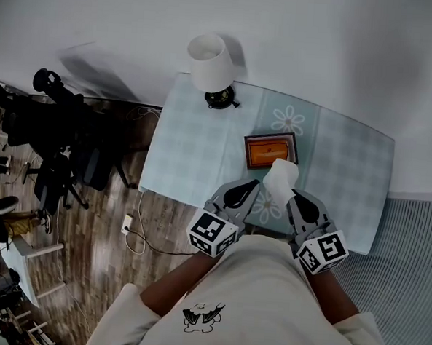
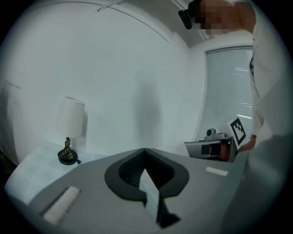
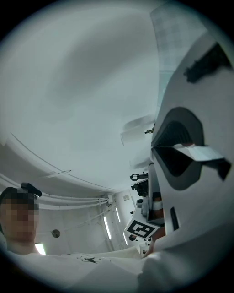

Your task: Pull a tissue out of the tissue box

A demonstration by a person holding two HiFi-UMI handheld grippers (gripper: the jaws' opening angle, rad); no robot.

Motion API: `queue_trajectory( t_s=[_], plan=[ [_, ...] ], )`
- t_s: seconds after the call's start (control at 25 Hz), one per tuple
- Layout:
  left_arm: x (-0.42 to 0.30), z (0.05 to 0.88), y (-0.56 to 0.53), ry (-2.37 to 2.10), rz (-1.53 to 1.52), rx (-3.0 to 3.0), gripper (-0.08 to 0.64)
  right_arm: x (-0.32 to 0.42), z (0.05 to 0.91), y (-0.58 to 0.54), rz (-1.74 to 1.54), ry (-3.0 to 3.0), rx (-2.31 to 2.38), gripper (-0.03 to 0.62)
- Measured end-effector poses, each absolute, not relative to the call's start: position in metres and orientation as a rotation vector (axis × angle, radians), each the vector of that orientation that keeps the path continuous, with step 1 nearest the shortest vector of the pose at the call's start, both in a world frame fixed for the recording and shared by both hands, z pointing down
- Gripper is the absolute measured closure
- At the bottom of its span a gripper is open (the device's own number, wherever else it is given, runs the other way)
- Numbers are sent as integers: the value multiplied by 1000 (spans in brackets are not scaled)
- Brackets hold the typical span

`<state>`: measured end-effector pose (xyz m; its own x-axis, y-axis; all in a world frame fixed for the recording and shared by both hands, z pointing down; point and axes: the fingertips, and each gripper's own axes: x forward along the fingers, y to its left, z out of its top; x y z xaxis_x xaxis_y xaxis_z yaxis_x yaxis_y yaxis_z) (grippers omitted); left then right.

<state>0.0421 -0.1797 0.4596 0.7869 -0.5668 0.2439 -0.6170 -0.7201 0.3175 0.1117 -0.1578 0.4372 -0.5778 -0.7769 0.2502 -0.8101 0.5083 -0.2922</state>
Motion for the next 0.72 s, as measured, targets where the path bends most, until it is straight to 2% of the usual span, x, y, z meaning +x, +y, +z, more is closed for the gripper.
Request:
queue_trajectory(
  t_s=[0.72],
  plan=[
    [43, 472, -182, -905, 185, 2551, 554, 113, 456, -158, 616, -2615, 1397, 578]
  ],
)
